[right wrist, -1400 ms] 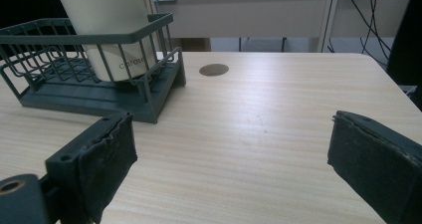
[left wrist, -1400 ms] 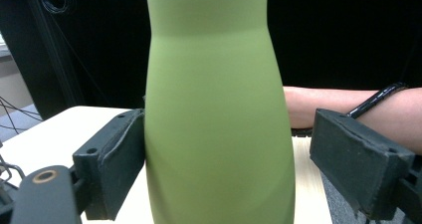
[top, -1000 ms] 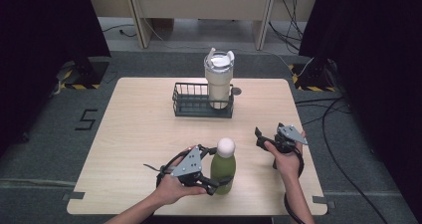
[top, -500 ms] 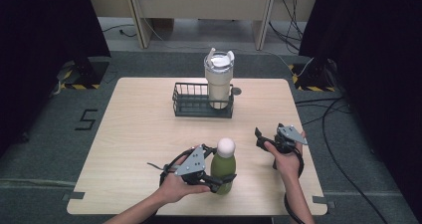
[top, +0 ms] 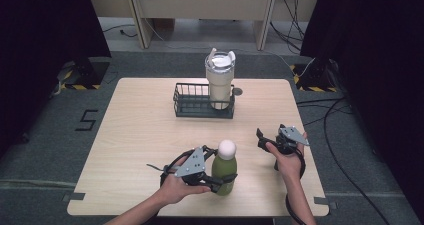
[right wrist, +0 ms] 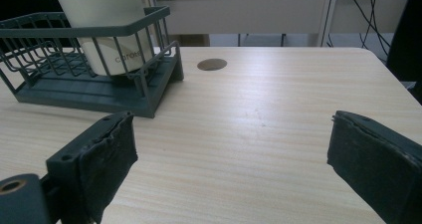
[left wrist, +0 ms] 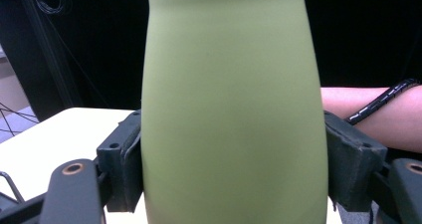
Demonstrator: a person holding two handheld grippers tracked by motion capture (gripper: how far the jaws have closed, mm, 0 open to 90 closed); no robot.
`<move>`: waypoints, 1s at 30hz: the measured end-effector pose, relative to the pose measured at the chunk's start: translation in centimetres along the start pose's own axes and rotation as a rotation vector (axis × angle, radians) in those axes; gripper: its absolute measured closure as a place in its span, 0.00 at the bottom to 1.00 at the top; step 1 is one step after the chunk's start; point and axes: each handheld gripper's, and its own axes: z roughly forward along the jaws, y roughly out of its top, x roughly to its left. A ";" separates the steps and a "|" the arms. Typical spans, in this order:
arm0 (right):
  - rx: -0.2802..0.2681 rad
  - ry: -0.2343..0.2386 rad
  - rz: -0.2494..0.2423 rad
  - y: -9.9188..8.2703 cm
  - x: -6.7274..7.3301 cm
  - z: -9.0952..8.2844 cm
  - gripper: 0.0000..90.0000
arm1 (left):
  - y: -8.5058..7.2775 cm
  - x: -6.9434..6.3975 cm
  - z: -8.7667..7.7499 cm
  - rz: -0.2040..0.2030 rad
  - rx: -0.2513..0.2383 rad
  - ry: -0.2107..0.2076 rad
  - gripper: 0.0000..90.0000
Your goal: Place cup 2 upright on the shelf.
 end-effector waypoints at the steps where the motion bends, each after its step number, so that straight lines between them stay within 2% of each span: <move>1: 0.000 0.000 0.002 0.0 0.0 0.0 0.06 | 0.0 -0.1 0.0 0.003 -0.001 0.000 0.27; 16: -0.002 -0.003 0.003 0.0 -0.1 0.0 0.06 | -0.2 0.0 -0.5 0.005 -0.016 0.013 0.27; 20: -0.001 -0.005 0.004 0.0 -0.1 0.0 0.06 | 0.0 0.2 -0.7 0.022 -0.012 0.024 0.27; 30: -0.001 -0.007 0.010 0.0 -0.1 0.0 0.06 | 1.0 1.0 -1.6 0.026 -0.021 0.063 0.27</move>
